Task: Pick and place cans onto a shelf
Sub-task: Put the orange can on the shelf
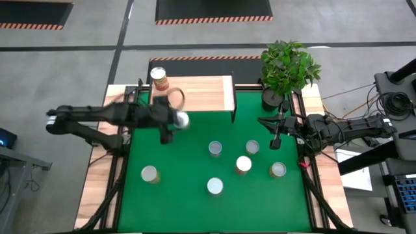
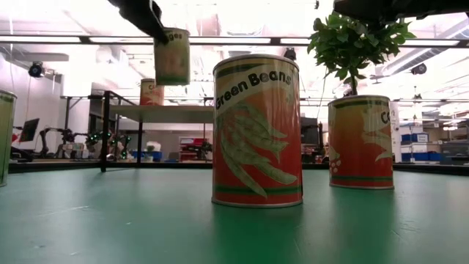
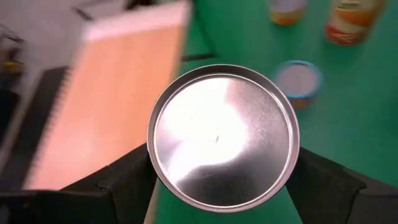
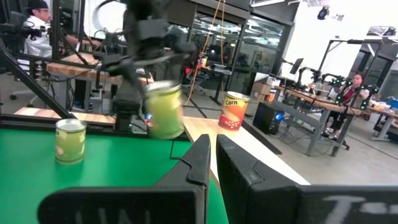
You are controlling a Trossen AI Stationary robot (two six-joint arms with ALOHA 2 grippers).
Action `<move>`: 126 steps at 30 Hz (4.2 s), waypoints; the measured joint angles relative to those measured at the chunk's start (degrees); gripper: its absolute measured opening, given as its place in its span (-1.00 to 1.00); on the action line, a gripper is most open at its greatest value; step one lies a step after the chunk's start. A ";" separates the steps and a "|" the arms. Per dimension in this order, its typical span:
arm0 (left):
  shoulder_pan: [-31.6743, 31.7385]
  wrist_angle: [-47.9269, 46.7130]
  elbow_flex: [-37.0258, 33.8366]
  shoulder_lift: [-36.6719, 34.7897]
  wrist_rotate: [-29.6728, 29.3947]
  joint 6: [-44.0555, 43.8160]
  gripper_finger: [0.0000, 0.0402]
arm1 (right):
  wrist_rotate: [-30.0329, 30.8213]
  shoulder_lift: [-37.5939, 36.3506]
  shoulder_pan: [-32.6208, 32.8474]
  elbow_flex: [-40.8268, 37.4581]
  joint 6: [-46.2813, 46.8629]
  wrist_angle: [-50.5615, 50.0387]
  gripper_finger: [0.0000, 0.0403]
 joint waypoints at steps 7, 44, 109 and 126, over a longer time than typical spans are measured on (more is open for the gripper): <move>18.52 -0.03 -1.77 -6.01 10.19 4.28 0.44 | -0.01 0.01 0.00 0.00 0.01 0.00 -0.91; 31.94 -1.75 0.48 -4.54 12.55 12.42 0.69 | 0.01 0.02 0.00 0.00 0.13 -0.94 -0.91; 32.73 -4.04 1.90 1.69 -7.62 10.01 -1.00 | 0.01 0.02 -0.01 0.00 0.19 -1.11 -0.91; 32.66 -3.86 1.90 2.37 -7.56 7.01 -1.00 | 0.01 0.02 0.00 0.00 0.09 -1.11 -0.91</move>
